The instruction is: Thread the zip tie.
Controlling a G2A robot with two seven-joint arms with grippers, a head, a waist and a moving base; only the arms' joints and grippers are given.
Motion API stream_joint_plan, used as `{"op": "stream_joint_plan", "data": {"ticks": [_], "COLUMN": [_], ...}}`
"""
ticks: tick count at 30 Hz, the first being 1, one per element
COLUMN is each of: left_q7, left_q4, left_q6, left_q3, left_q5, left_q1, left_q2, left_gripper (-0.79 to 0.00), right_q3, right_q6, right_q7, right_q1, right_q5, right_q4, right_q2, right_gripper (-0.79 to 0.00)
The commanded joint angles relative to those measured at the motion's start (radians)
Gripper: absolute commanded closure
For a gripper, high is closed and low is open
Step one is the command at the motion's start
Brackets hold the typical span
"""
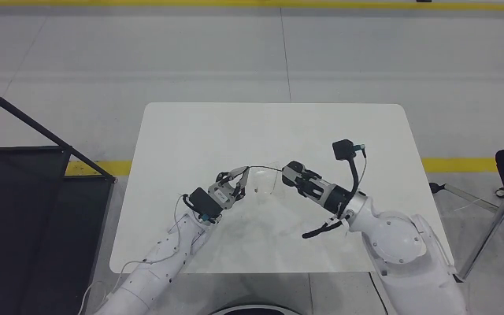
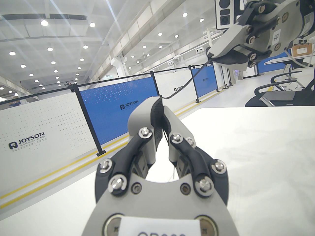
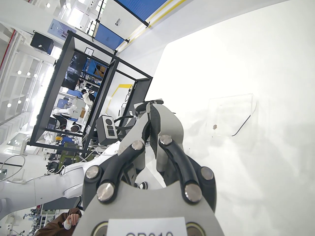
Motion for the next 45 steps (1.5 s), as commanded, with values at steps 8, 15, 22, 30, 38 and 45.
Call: {"op": "stream_joint_plan", "data": {"ticks": [8, 15, 22, 30, 38, 45], "left_q7": [0.0, 0.0, 0.0, 0.0, 0.0, -0.016], "left_q4": [0.0, 0.0, 0.0, 0.0, 0.0, -0.054], "left_q6": [0.0, 0.0, 0.0, 0.0, 0.0, -0.03], "left_q3": [0.0, 0.0, 0.0, 0.0, 0.0, -0.017], "left_q5": [0.0, 0.0, 0.0, 0.0, 0.0, 0.004], "left_q1": [0.0, 0.0, 0.0, 0.0, 0.0, 0.018], "left_q2": [0.0, 0.0, 0.0, 0.0, 0.0, 0.003], "left_gripper": [0.0, 0.0, 0.0, 0.0, 0.0, 0.0], "right_q3": [-0.013, -0.013, -0.002, 0.013, 0.01, 0.027], "right_q6": [-0.023, -0.053, -0.096, -0.122, -0.07, 0.009], "right_q7": [-0.005, -0.025, -0.034, -0.03, 0.021, 0.041], "right_q1": [0.011, 0.005, -0.011, -0.024, -0.01, -0.023], "right_q5": [0.013, 0.019, 0.039, 0.055, 0.023, 0.016], "right_q4": [0.014, 0.018, 0.016, 0.019, 0.024, 0.005], "right_q2": [-0.002, -0.003, -0.001, 0.001, 0.005, 0.009], "right_gripper": [0.0, 0.0, 0.0, 0.0, 0.0, 0.0]}}
